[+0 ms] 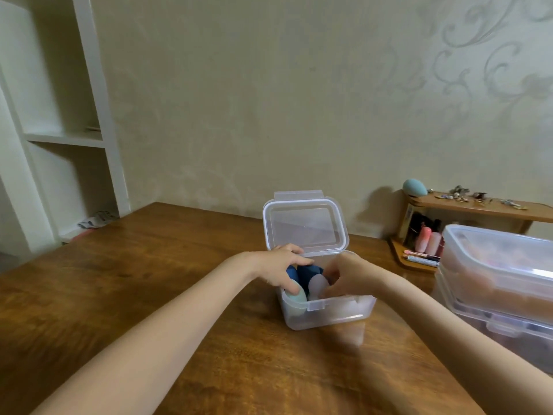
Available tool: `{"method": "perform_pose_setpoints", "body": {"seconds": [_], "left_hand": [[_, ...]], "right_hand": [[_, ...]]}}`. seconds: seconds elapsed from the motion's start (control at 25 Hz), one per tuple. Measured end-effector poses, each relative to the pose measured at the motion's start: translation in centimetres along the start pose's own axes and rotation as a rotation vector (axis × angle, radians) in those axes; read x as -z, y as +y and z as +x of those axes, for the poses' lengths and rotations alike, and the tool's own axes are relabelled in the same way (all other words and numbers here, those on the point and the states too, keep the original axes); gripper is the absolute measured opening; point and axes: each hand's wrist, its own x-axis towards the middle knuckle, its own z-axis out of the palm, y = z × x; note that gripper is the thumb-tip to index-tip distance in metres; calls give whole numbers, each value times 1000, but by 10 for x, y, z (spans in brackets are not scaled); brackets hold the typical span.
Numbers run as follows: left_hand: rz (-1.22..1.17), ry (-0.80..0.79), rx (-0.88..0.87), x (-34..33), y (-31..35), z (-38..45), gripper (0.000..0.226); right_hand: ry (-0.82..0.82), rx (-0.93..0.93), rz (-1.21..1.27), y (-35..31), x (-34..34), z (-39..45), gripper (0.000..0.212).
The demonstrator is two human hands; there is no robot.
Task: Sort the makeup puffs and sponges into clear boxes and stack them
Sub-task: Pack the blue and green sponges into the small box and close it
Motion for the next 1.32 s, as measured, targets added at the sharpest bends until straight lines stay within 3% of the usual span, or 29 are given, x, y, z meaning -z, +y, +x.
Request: {"method": "perform_pose_setpoints", "body": {"seconds": [0.28, 0.44, 0.64, 0.8, 0.84, 1.04, 1.16, 1.32], "left_hand": [[-29, -27, -9, 3, 4, 5, 72], [-45, 3, -15, -3, 5, 7, 68], [-90, 191, -18, -18, 7, 10, 60], [-138, 231, -20, -20, 8, 11, 62], [-118, 227, -25, -20, 9, 12, 60], [-29, 223, -3, -24, 20, 19, 59], [-20, 228, 11, -26, 24, 19, 60], [-11, 230, 17, -27, 28, 23, 59]], "right_hand": [[113, 48, -28, -4, -10, 2, 31], [87, 67, -71, -12, -9, 0, 29], [24, 8, -106, -15, 3, -15, 28], [376, -171, -314, -1, 33, -49, 15], [379, -209, -399, 6, 33, -56, 20], [11, -404, -997, 49, -2, -67, 34], [8, -441, -1160, 77, -2, -67, 38], [55, -449, -1098, 100, -1, -79, 35]]}}
